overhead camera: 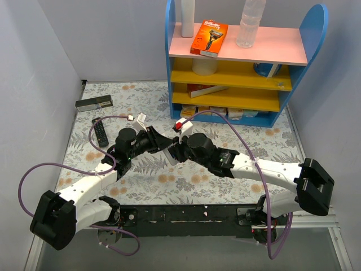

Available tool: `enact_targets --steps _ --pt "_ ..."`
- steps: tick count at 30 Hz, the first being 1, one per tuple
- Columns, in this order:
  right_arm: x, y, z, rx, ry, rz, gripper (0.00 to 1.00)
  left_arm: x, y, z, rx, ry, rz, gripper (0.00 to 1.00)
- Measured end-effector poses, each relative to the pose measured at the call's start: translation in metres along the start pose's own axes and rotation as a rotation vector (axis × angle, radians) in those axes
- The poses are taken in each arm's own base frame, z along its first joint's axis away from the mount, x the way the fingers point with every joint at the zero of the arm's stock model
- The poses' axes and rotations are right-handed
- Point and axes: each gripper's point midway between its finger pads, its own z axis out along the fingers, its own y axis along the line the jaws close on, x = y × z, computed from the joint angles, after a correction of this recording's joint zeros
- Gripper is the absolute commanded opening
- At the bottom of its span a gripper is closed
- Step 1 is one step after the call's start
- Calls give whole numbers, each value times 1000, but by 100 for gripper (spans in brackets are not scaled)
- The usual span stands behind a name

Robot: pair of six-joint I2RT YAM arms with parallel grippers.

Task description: Load the batteries into the remote control

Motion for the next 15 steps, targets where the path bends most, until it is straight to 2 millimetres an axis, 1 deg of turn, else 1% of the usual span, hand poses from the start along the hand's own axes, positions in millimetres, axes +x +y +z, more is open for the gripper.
enact_targets --steps 15 --pt "3 -5 3 18 -4 -23 18 0 3 2 -42 44 80 0"
